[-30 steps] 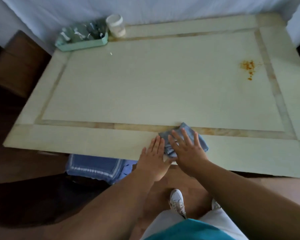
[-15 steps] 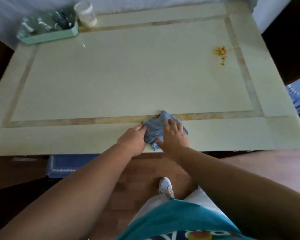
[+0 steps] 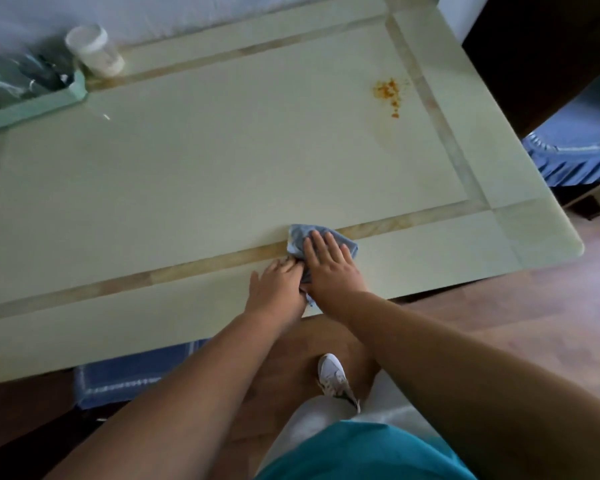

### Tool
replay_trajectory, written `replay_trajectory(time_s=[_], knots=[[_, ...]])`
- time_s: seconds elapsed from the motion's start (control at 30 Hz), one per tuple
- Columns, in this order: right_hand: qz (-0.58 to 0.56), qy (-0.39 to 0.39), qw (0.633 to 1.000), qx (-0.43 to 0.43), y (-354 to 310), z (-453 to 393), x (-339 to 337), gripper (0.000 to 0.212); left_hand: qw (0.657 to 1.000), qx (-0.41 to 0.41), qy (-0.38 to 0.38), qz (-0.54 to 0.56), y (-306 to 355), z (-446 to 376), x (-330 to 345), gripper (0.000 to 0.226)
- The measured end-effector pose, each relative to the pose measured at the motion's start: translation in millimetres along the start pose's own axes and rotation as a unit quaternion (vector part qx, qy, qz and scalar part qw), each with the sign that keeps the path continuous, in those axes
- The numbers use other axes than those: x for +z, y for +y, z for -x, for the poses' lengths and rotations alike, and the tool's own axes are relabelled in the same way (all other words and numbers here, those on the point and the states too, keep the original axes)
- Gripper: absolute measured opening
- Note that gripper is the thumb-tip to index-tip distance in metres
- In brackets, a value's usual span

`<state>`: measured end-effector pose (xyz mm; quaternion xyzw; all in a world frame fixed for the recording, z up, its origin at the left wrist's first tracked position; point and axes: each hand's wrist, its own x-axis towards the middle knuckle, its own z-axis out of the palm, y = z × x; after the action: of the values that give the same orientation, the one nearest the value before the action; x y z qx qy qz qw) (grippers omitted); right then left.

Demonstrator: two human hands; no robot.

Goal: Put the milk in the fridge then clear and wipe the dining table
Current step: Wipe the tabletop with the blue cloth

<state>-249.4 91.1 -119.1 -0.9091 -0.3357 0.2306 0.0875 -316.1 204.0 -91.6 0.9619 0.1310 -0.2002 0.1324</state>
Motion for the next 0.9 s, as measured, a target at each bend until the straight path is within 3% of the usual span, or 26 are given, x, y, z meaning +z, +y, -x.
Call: replay_trajectory(time_s=[0.17, 0.23, 0.3, 0.4, 0.5, 0.67, 0.73, 0.8, 0.9], knots=[[0.028, 0.000, 1.000, 0.010, 45.2, 3.9, -21.0, 0.073, 0.985, -0.118, 0.081, 0.093, 35.6, -20.3, -16.2, 0.031], [0.023, 0.001, 0.999, 0.049, 55.7, 4.9, -32.3, 0.069, 0.985, -0.100, 0.118, 0.079, 50.5, -26.7, -17.2, 0.032], [0.027, 0.000, 0.997, 0.074, 62.2, 0.9, -42.0, 0.070, 0.984, -0.028, 0.152, 0.087, 65.9, -35.9, -14.5, 0.039], [0.001, 0.011, 0.998, 0.062, 68.6, -5.1, -44.9, 0.072, 0.994, 0.043, 0.091, 0.032, 81.5, -60.1, 0.2, 0.059], [-0.016, 0.010, 1.000, 0.015, 82.9, -2.0, -37.0, 0.071, 0.994, 0.035, 0.010, -0.101, 87.1, -73.1, 9.4, 0.074], [-0.003, 0.026, 0.999, -0.026, 119.8, -28.5, -55.4, 0.065, 0.996, 0.013, -0.019, -0.089, 101.4, -98.9, -11.5, 0.072], [0.020, 0.020, 0.999, -0.019, 135.9, -42.8, -70.9, 0.067, 0.997, 0.011, 0.005, -0.076, 111.1, -123.7, -23.1, 0.070], [0.033, 0.005, 0.999, -0.012, 152.4, -56.5, -85.2, 0.071, 0.997, 0.012, 0.066, -0.044, 124.2, -145.3, -33.6, 0.054], [-0.056, -0.030, 0.998, -0.016, 167.2, -70.6, -104.9, 0.068, 0.985, 0.021, 0.170, 0.009, 138.6, -163.9, -38.7, 0.030]])
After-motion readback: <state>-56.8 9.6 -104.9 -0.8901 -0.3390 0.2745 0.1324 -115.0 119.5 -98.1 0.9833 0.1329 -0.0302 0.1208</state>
